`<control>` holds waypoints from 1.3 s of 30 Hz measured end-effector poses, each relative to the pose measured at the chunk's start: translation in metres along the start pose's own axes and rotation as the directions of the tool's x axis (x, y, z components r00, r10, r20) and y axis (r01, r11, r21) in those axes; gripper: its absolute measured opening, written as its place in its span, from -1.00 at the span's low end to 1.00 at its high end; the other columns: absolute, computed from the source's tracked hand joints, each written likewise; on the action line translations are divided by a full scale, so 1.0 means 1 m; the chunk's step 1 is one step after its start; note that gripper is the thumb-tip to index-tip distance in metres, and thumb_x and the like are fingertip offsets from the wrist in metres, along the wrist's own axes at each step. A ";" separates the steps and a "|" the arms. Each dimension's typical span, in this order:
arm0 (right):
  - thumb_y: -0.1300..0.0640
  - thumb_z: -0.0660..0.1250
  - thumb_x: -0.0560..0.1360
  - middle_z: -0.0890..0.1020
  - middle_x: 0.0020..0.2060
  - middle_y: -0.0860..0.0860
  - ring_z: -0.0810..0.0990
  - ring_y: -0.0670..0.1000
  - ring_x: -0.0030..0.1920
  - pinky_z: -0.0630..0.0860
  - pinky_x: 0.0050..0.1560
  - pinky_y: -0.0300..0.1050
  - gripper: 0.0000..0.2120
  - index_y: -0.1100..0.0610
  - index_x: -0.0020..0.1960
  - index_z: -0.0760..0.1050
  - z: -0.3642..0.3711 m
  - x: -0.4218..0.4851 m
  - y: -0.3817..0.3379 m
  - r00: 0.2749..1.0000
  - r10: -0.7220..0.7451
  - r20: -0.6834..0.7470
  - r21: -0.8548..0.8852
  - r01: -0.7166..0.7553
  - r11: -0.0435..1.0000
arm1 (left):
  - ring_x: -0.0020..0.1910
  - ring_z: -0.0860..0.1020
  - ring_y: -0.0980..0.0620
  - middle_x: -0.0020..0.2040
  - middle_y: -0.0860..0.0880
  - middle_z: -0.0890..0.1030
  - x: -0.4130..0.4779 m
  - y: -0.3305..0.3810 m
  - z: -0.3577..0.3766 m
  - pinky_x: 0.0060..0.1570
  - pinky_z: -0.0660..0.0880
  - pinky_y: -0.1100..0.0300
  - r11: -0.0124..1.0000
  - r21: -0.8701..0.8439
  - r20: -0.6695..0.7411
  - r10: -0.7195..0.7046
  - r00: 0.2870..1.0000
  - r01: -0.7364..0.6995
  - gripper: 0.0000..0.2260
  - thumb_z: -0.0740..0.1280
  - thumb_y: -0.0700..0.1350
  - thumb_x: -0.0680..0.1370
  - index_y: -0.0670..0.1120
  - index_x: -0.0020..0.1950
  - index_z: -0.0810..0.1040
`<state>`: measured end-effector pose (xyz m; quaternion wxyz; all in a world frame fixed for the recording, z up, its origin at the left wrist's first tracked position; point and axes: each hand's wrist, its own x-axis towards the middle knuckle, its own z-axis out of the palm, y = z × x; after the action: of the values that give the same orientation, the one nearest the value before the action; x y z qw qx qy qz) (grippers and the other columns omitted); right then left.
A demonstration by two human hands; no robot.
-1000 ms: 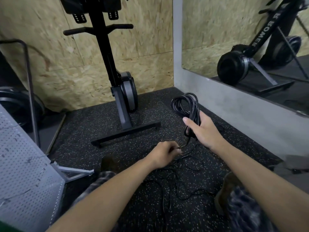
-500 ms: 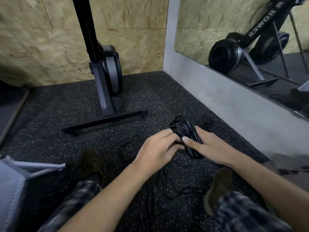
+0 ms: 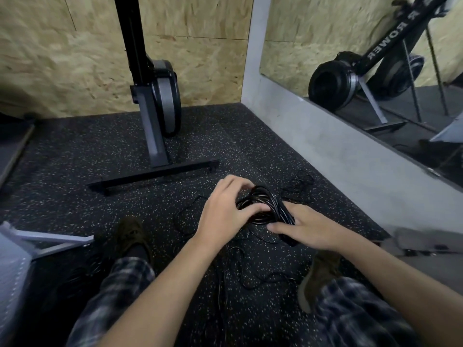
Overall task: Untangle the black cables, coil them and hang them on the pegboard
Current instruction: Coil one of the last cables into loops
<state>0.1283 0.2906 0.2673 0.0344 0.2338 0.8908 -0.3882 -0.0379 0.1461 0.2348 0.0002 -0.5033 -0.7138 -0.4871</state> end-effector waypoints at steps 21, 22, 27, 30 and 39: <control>0.16 0.44 0.57 0.72 -0.08 -0.12 0.66 -0.12 -0.05 0.53 0.03 -0.09 -0.80 0.11 0.19 0.60 0.005 -0.004 -0.012 0.952 0.008 -0.307 0.623 0.194 0.758 | -0.11 0.69 0.11 -0.03 0.11 0.74 -0.013 -0.005 0.017 0.05 0.67 -0.03 0.821 -0.405 0.095 -0.400 0.911 0.403 -0.88 0.40 -0.09 0.65 0.04 0.14 0.72; 0.16 0.42 0.59 0.73 -0.03 -0.15 0.67 -0.17 -0.01 0.54 0.04 -0.15 -0.79 0.06 0.22 0.61 0.008 -0.003 -0.015 0.939 -0.003 -0.344 0.549 0.204 0.811 | -0.17 0.68 0.06 -0.04 0.07 0.71 -0.013 -0.002 0.019 -0.01 0.69 -0.05 0.777 -0.454 0.111 -0.436 0.893 0.436 -0.89 0.42 -0.08 0.64 0.03 0.11 0.73; 0.16 0.40 0.62 0.74 0.07 -0.07 0.69 -0.13 0.11 0.58 0.13 -0.28 -0.81 0.06 0.23 0.62 0.019 0.005 -0.019 0.926 -0.009 -0.377 0.446 0.190 0.875 | -0.10 0.71 0.02 -0.17 -0.09 0.71 -0.010 0.012 0.026 0.00 0.69 0.02 0.476 -0.719 0.209 -0.546 0.811 0.506 -0.89 0.40 -0.18 0.65 -0.22 0.02 0.68; 0.16 0.40 0.62 0.74 0.07 -0.12 0.68 -0.16 0.11 0.56 0.12 -0.27 -0.80 0.04 0.23 0.63 0.024 0.007 -0.022 0.939 -0.012 -0.344 0.432 0.169 0.886 | -0.14 0.69 0.05 -0.18 -0.08 0.72 -0.008 0.011 0.026 0.01 0.63 0.14 0.479 -0.711 0.220 -0.543 0.810 0.514 -0.88 0.35 -0.26 0.65 -0.28 0.01 0.65; 0.12 0.39 0.62 0.73 -0.10 -0.19 0.67 -0.21 -0.02 0.50 0.06 -0.19 -0.89 0.00 0.12 0.62 0.030 0.009 -0.023 0.951 0.037 -0.308 0.480 0.121 0.869 | -0.08 0.59 0.13 -0.06 0.05 0.63 -0.007 -0.005 0.017 0.02 0.55 0.14 0.872 -0.299 0.110 -0.371 0.922 0.387 -0.95 0.52 -0.05 0.55 0.06 -0.11 0.77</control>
<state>0.1067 0.2591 0.2593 -0.1738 0.2726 0.7614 -0.5619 -0.0295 0.1526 0.2191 -0.1929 -0.3587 -0.7114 -0.5728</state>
